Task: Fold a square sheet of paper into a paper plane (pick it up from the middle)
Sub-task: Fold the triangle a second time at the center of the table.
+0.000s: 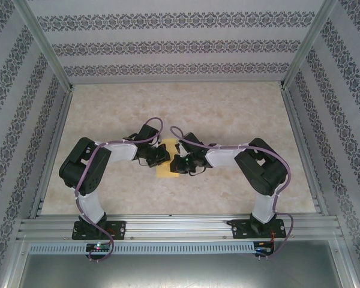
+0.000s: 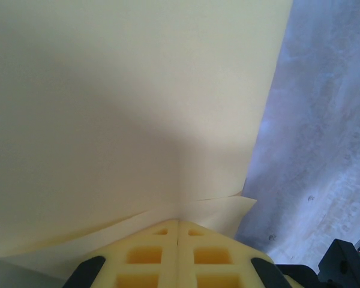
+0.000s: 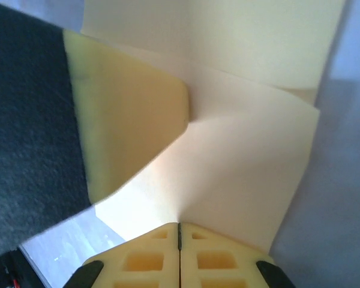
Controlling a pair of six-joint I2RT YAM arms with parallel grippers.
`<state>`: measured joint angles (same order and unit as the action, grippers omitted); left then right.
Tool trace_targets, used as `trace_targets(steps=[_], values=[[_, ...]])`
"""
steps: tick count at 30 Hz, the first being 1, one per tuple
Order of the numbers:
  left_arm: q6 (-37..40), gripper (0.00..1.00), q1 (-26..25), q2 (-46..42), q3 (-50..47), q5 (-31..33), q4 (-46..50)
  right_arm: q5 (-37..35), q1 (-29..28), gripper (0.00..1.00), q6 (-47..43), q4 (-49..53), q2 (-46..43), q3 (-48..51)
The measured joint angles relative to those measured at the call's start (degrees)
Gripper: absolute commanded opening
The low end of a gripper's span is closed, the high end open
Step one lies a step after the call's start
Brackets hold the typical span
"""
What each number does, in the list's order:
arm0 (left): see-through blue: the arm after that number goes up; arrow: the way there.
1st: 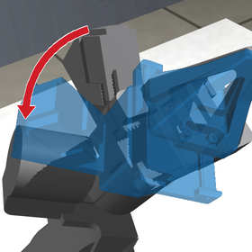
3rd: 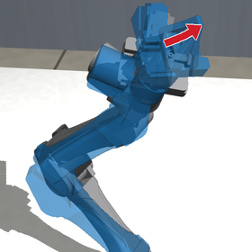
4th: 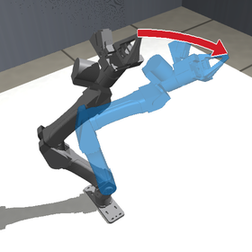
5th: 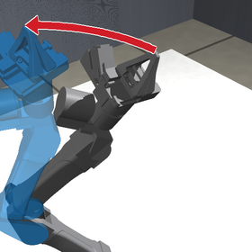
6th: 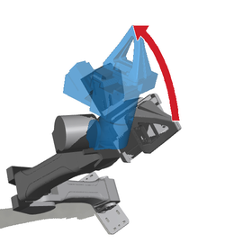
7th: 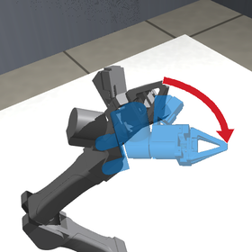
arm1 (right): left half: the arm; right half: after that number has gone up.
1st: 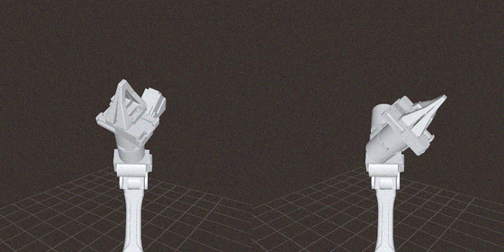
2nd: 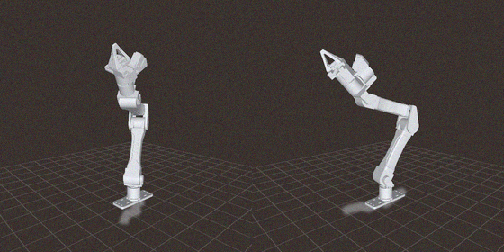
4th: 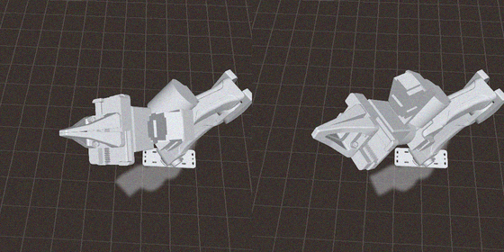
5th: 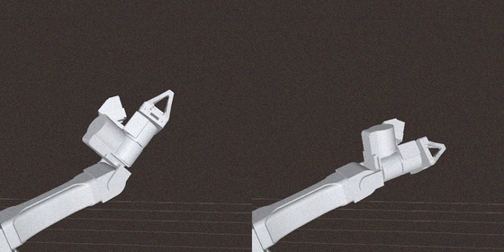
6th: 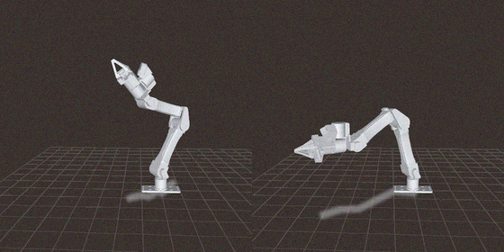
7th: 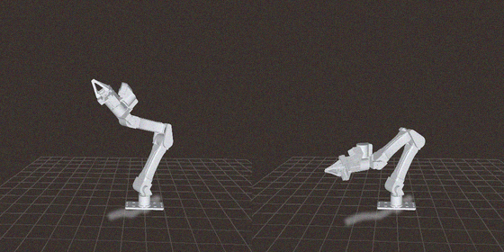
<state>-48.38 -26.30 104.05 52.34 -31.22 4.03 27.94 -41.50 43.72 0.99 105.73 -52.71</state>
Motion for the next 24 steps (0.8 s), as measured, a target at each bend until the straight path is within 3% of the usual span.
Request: trace_targets(steps=[17, 24], values=[[0.02, 0.00, 0.07, 0.17, 0.00, -0.11, -0.42, 2.08, 1.44, 0.11, 3.34, -6.62, -8.68, 13.05], [0.17, 0.00, 0.13, 0.22, 0.00, -0.26, -0.52, 3.37, 1.64, 0.11, 3.72, -3.34, -10.56, 10.14]])
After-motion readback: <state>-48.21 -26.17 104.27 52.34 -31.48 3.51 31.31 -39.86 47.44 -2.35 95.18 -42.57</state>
